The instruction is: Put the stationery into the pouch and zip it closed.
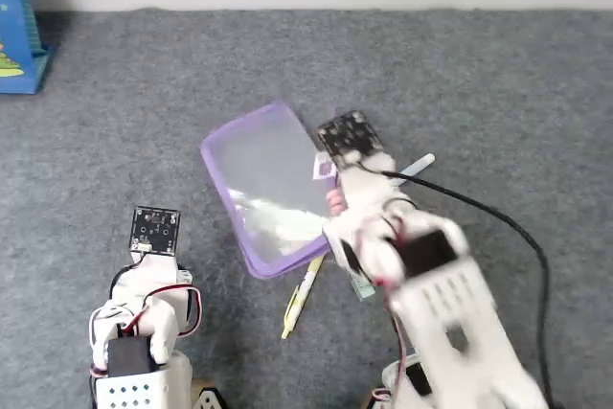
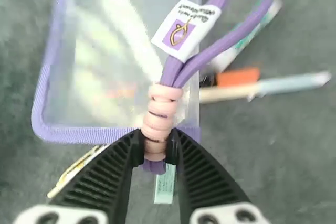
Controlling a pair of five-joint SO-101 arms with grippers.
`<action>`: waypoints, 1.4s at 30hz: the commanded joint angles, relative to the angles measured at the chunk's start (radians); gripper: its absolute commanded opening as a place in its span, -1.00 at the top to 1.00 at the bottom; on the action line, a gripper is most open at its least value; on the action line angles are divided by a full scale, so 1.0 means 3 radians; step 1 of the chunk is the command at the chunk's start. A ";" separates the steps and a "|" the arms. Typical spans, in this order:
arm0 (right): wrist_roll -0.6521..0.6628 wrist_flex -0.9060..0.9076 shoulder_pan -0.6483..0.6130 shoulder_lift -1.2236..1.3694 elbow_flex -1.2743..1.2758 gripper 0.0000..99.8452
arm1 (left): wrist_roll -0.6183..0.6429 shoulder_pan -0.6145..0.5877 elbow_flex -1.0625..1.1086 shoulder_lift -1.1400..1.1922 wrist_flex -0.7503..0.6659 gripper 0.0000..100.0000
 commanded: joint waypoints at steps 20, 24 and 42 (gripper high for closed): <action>0.0143 0.0299 0.0008 -0.2161 -0.0138 0.98 | -0.0036 0.0000 -0.0038 -0.0031 -0.0005 0.97; 0.0164 0.0151 0.0008 -0.2171 -0.0138 0.98 | -0.0271 -0.0087 -0.0192 -0.0031 -0.0148 0.97; 0.0547 -0.2422 0.0488 -0.1982 0.0905 0.98 | 0.0317 -0.0742 -0.0923 -0.0031 -0.0644 0.97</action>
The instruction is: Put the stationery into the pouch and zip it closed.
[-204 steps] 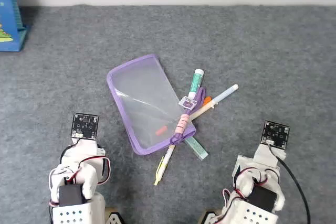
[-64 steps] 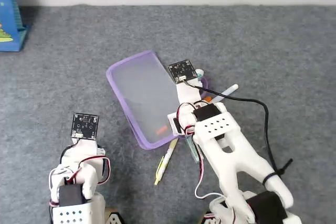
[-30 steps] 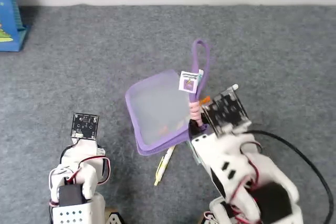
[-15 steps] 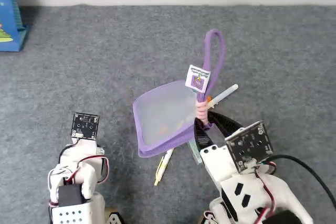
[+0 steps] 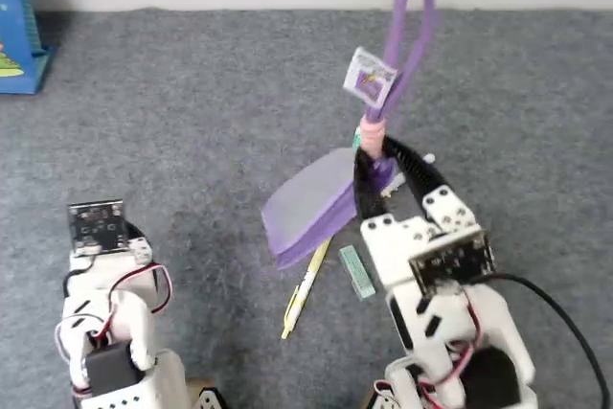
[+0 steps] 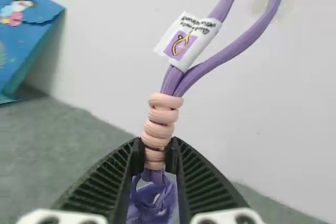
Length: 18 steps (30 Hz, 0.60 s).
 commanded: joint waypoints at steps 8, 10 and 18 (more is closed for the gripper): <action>-0.0066 -0.1230 0.0391 0.1215 -0.0465 0.98 | 0.0169 -0.0092 -0.0263 -0.0026 -0.0082 0.97; -0.0199 -0.1271 0.0381 0.1522 -0.0747 0.98 | 0.0169 -0.0092 -0.0263 -0.0026 -0.0082 0.97; -0.0460 -0.1174 0.0294 0.2703 -0.1944 0.98 | 0.0169 -0.0097 -0.0263 -0.0026 -0.0072 0.97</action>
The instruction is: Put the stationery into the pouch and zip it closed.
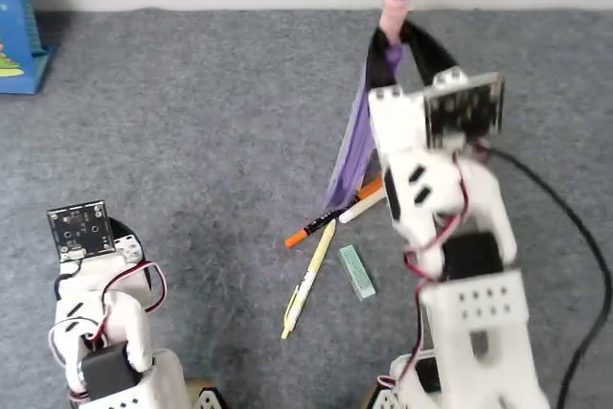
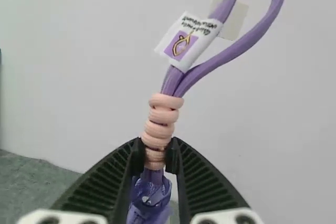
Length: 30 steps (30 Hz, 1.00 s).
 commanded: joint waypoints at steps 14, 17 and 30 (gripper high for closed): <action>-0.0036 0.1118 -0.0826 0.1107 -0.2041 0.98 | 0.0046 -0.0026 -0.0197 -0.0026 0.0113 0.97; 0.0046 0.1286 -0.0739 0.1302 -0.2296 0.98 | 0.0046 -0.0031 -0.0197 -0.0026 0.0138 0.97; 0.0072 0.2550 -0.1092 0.1389 -0.2537 0.98 | 0.0026 0.0471 -0.0770 -0.0026 0.0353 0.95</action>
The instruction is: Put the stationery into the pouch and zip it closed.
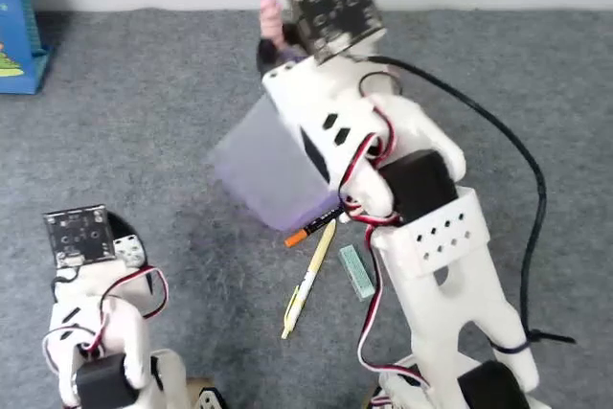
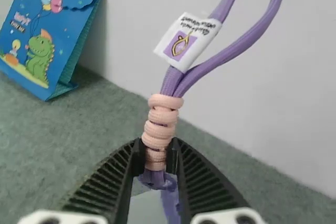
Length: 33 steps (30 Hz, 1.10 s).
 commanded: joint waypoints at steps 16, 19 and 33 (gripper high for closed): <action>0.0046 0.0667 -0.0642 -0.0703 -0.0184 0.98 | 0.0046 0.0527 -0.0371 -0.0010 0.0297 0.61; 0.0041 0.0458 -0.0637 -0.0708 -0.0184 0.98 | 0.0046 0.0542 -0.0376 -0.0010 0.0281 0.61; 0.0046 -0.0386 0.0090 -0.0156 -0.0184 0.98 | 0.0031 0.0527 -0.0519 -0.0010 0.0481 0.61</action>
